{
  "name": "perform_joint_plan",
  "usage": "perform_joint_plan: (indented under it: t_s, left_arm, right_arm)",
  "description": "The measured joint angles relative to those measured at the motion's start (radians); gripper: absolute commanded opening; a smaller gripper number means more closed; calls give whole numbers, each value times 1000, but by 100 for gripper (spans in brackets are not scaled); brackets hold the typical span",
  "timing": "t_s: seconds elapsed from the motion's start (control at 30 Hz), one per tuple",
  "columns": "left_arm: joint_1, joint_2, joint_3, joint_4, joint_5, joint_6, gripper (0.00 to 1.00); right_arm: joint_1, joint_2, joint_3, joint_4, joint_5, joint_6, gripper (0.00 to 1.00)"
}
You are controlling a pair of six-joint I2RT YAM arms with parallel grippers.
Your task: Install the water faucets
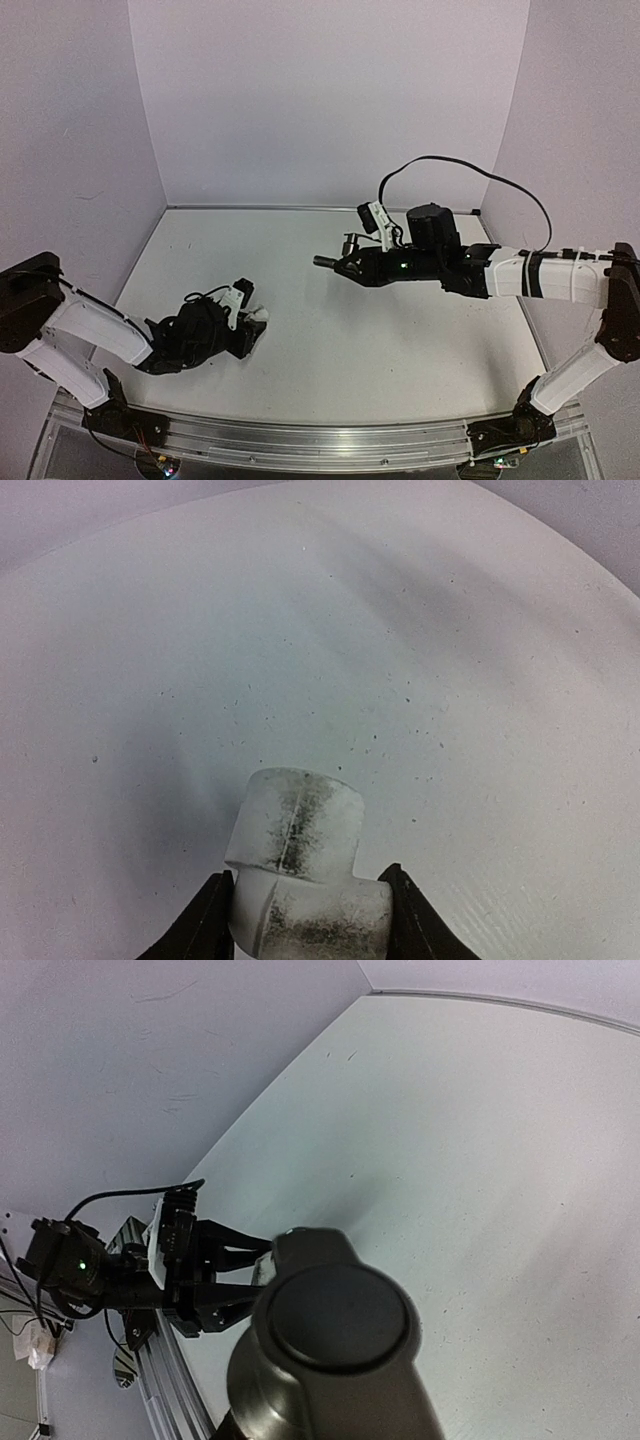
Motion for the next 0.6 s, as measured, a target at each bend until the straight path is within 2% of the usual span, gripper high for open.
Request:
perform_joint_plan:
  t_s: [0.2, 0.37, 0.5, 0.6]
  left_arm:
    - [0, -30, 348, -573, 56, -209, 0]
    - [0, 77, 613, -1055, 163, -335, 0]
    - [0, 193, 744, -1358, 229, -376, 0]
    - [0, 271, 800, -1523, 273, -378, 2]
  right_arm:
    - [0, -6, -10, 13, 1, -2, 0]
    - [0, -21, -27, 15, 2, -9, 0]
    - [0, -23, -32, 22, 2, -12, 0]
    - [0, -27, -38, 25, 3, -12, 0]
